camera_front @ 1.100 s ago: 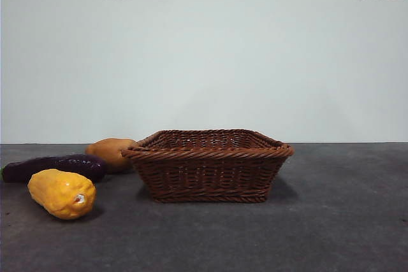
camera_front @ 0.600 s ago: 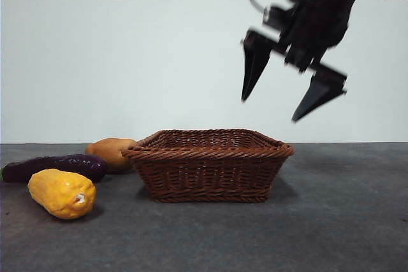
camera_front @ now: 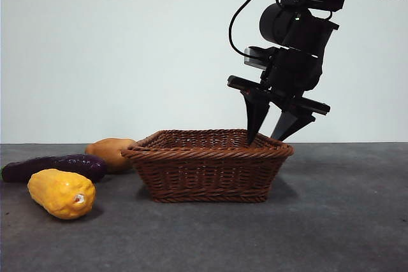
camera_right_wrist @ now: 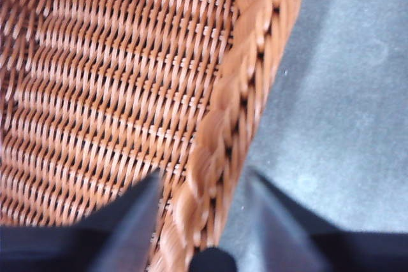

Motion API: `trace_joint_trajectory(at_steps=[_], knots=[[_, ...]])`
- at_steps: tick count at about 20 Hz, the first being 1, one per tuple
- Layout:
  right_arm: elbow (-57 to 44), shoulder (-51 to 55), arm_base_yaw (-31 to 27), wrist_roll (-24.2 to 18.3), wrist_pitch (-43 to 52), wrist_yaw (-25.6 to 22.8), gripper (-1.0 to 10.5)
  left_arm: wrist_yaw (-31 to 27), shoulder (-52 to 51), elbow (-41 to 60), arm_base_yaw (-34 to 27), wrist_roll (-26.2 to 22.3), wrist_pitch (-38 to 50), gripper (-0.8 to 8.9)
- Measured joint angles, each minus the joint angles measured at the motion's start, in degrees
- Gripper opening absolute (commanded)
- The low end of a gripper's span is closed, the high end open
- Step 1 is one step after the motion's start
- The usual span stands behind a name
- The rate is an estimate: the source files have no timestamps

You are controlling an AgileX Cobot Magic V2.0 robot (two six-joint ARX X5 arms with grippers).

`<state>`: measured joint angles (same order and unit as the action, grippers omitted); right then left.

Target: Help me put the vegetables on the table into the basket

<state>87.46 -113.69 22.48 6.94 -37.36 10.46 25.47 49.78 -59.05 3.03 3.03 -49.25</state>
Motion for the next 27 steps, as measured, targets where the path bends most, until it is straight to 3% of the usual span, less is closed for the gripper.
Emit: trace_joint_trajectory(at_steps=[4,6,13,19,23,27], knots=[[0.0,-1.8,0.0,0.4,0.2,0.0,1.2,0.0,1.0,0.0,0.0,0.0,0.0,6.29],[0.0,-2.0,0.0,1.0,1.2,0.0,-0.2,0.0,1.2,0.0,0.0,0.0,-0.1,6.29],[0.2,-0.2,0.0,2.9,1.2,0.8,-0.1,0.0,3.0,0.0,0.0,2.2,-0.9,6.29],[0.1,22.8,-3.8,-1.8,-0.5,-1.1,-0.1,-0.3,11.0,0.0,3.5,9.7,-0.9,6.26],[0.1,36.6,-7.8,-4.9,-4.3,-1.3,-0.1,-9.1,20.4,0.0,8.3,15.7,-0.7,6.26],[0.1,43.6,-9.1,-6.7,-7.3,-0.9,-0.1,-13.5,29.7,-0.1,11.5,22.4,-0.4,6.26]])
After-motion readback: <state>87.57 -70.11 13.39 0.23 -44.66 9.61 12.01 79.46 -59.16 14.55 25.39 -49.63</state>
